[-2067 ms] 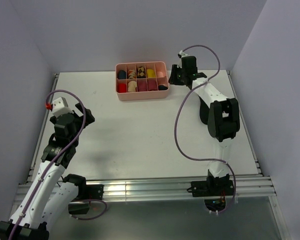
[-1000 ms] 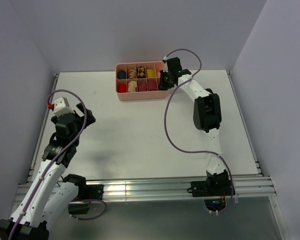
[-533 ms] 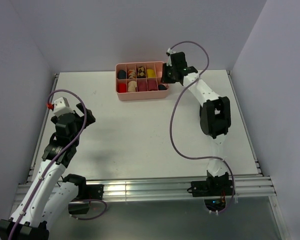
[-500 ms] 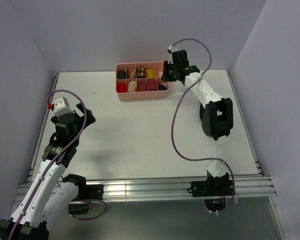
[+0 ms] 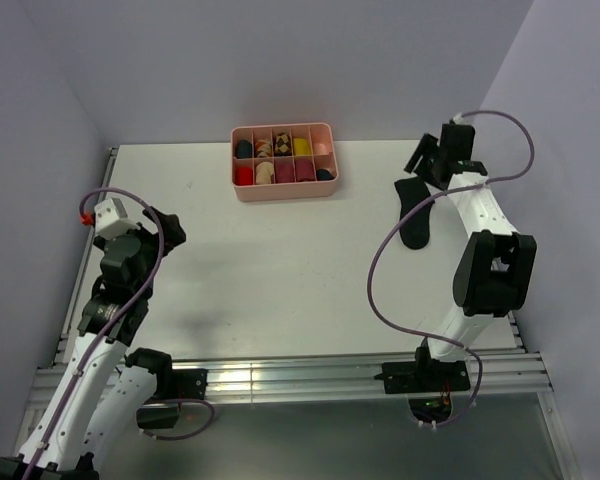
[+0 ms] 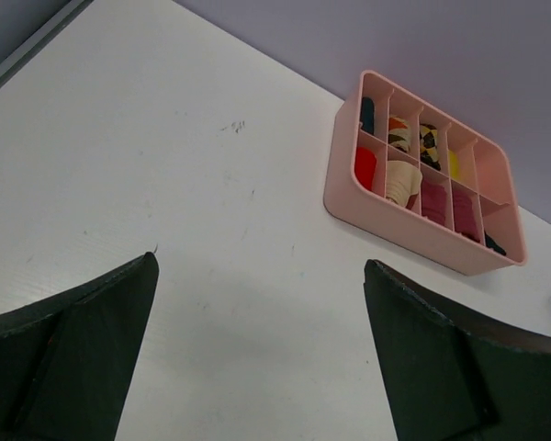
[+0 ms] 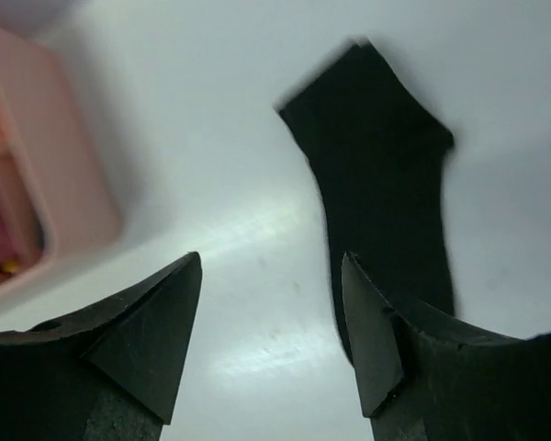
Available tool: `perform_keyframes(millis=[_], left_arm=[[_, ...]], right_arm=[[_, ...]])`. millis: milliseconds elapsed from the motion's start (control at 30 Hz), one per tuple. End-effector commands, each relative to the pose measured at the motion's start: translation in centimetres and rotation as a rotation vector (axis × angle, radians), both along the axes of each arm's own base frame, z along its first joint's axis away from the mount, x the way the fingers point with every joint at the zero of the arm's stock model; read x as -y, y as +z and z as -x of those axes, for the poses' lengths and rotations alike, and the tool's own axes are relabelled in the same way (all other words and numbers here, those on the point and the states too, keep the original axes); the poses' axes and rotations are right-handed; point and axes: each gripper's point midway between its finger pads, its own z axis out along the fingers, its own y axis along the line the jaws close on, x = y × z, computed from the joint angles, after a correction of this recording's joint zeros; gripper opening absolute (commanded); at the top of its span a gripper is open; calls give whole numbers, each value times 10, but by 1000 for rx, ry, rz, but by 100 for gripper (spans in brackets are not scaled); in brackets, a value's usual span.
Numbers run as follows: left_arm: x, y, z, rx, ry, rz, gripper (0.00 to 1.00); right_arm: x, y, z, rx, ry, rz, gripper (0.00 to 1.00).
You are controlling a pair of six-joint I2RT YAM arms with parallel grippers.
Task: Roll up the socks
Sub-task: Place the sock in the storage box, then adjust the sock at the center of the board.
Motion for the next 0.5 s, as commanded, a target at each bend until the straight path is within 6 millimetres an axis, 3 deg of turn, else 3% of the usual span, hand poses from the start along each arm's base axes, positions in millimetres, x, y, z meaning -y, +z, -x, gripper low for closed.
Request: perform_keyframes(millis=[0,167,333,467], left_arm=[[2,17,-3,81,-18,-3,99],[4,15,-8,54,-39,-47,99],[6,10,-11,45,-52,-59,99],[9,10,-11,44,-64,-53,99]], right_arm=[[10,-42,30,-159,-54,38,69],[28,-102,59,-372,-142,49,67],[15,-150,73,-511,-112,-10,65],[0,-167,80,-577,-68,-62,63]])
